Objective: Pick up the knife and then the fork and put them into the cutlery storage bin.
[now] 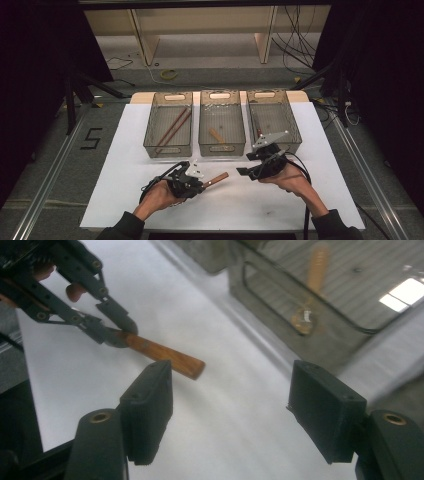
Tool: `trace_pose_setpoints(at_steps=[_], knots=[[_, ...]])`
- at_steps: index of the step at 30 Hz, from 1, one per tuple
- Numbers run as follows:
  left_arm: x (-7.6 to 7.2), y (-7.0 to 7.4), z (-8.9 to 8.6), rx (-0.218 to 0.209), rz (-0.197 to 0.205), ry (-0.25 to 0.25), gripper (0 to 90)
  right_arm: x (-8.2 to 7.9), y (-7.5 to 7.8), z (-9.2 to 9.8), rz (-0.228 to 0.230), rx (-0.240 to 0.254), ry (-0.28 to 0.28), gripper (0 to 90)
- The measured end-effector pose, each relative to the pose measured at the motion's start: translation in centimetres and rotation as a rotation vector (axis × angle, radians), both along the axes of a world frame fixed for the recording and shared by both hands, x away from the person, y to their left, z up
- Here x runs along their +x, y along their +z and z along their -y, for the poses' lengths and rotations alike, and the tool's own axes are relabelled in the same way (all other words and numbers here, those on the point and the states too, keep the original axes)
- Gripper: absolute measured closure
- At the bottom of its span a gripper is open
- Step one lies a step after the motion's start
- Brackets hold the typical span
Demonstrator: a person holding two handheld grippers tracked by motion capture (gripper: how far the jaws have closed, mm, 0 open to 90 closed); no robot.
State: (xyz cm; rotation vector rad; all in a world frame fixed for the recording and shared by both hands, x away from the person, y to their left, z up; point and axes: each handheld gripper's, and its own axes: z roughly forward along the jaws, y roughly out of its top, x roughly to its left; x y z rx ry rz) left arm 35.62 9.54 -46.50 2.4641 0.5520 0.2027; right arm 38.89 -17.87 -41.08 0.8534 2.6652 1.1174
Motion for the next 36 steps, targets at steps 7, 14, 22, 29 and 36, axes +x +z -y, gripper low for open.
trace_pose_setpoints(at_steps=[7,14,22,29,36], knots=[[-0.7,0.5,0.6,-0.002,0.007,-0.043,77.0,-0.7,-0.5,-1.8,0.001,-0.021,0.081,34.5],[-1.4,0.5,1.3,-0.001,0.011,-0.091,76.9,-1.6,-1.4,-3.5,0.002,-0.087,0.199,34.0],[-2.0,0.8,1.8,0.006,0.020,-0.128,76.9,-2.4,-2.6,-4.9,0.000,-0.187,0.305,36.9],[-2.3,0.8,2.1,0.003,0.013,-0.147,76.9,-2.9,-3.2,-5.5,0.013,-0.248,0.365,46.1],[-2.5,0.7,2.4,0.012,0.018,-0.171,76.9,-3.0,-3.3,-5.5,0.020,-0.276,0.392,57.4]])
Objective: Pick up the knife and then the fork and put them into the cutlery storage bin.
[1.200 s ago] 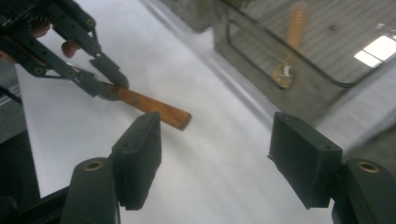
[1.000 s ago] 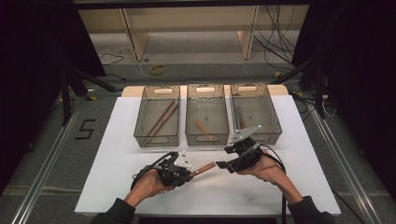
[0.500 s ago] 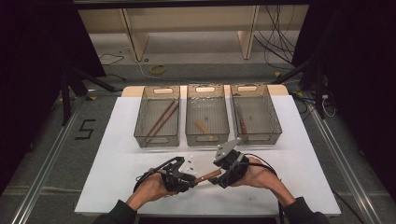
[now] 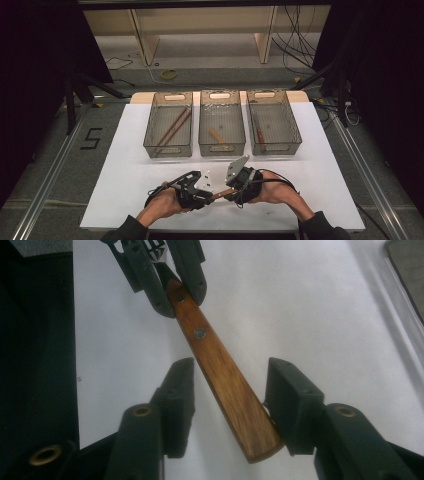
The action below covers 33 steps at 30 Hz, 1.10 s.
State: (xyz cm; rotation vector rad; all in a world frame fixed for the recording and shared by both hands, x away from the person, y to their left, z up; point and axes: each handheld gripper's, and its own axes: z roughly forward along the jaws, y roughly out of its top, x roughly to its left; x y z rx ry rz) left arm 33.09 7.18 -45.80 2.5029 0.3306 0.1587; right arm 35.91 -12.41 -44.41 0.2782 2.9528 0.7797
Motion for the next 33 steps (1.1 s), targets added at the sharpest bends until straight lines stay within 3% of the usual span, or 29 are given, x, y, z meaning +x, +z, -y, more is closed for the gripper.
trace_pose_setpoints(at_steps=[14,21,29,33], knots=[[-0.3,-0.1,0.2,0.021,0.005,-0.084,76.7,-0.5,-0.4,0.2,-0.015,-0.062,0.121,68.7],[-0.5,-0.2,0.1,0.028,0.038,-0.126,75.7,-1.0,-0.4,0.2,-0.017,-0.070,0.185,74.6],[-0.3,0.5,-0.6,-0.004,0.061,-0.127,74.2,-1.3,0.3,0.4,0.001,-0.028,0.176,75.5],[-0.2,0.8,-0.8,-0.043,0.095,-0.091,71.6,-1.2,0.9,0.6,0.012,-0.007,0.153,75.6]])
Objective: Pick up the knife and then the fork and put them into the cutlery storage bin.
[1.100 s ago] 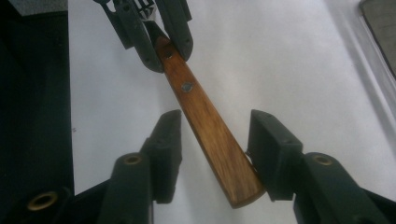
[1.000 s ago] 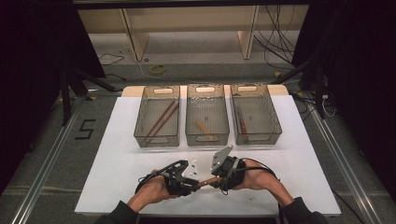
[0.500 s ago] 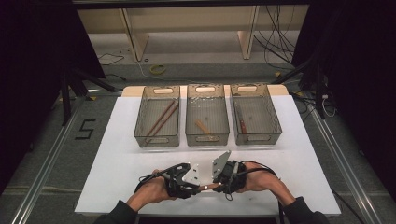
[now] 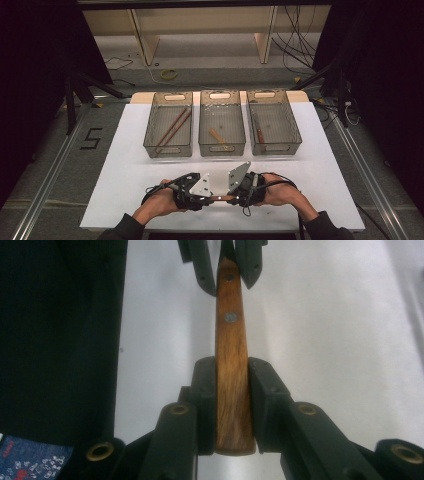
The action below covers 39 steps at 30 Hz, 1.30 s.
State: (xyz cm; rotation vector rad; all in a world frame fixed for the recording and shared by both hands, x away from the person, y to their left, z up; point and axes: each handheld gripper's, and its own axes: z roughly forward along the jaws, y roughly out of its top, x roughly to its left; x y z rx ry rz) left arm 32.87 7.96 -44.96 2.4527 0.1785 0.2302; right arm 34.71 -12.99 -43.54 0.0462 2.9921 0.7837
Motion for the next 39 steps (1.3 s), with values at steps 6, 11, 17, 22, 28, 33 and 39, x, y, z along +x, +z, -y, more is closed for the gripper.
trace_pose_setpoints(at_steps=[6,11,17,22,28,33,39], knots=[[0.4,0.9,-0.7,-0.067,0.030,0.078,58.4,0.4,0.3,0.4,-0.005,0.032,-0.052,75.6],[1.0,1.5,-1.8,-0.166,0.012,0.166,44.2,1.1,0.5,1.0,-0.019,0.054,-0.123,75.6],[1.2,2.1,-3.5,-0.275,0.017,0.260,35.5,2.0,1.0,2.1,-0.037,0.102,-0.210,75.6],[1.2,2.0,-4.7,-0.339,0.006,0.323,30.6,2.4,1.2,2.8,-0.038,0.126,-0.242,75.6],[1.5,1.0,-6.3,-0.374,-0.014,0.383,26.7,2.9,1.9,3.9,-0.025,0.162,-0.293,75.6],[1.6,0.3,-7.6,-0.407,-0.029,0.433,26.6,3.3,3.0,5.1,0.001,0.200,-0.342,75.6],[1.6,-0.7,-8.9,-0.410,-0.066,0.475,25.3,4.1,4.2,7.0,0.028,0.254,-0.433,75.6]])
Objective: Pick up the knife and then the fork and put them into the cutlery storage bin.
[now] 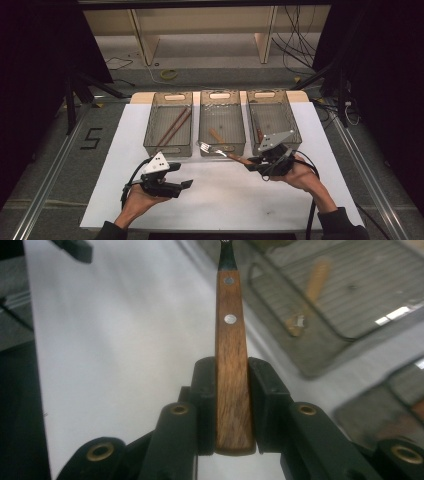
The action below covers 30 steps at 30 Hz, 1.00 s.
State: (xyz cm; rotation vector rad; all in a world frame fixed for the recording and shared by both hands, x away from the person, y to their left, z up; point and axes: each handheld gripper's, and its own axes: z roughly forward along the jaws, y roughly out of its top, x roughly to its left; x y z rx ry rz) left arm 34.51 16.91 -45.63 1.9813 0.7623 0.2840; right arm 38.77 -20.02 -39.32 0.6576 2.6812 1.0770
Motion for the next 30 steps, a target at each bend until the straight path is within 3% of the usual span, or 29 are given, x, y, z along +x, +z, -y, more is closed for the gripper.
trace_pose_setpoints(at_steps=[6,16,23,30], knots=[[-0.1,-0.4,-1.1,-0.050,0.000,0.054,23.6,1.0,0.8,1.9,0.027,0.037,-0.084,75.6],[-0.2,-0.8,-1.6,-0.059,-0.010,0.069,22.8,3.5,1.6,4.9,0.059,0.079,-0.230,75.6],[-0.2,-1.0,-1.8,-0.061,-0.022,0.072,22.7,5.6,1.4,7.7,0.063,0.075,-0.382,75.7],[-0.3,-0.9,-2.1,-0.069,-0.018,0.081,22.6,6.6,1.0,8.6,0.051,0.055,-0.461,75.7]])
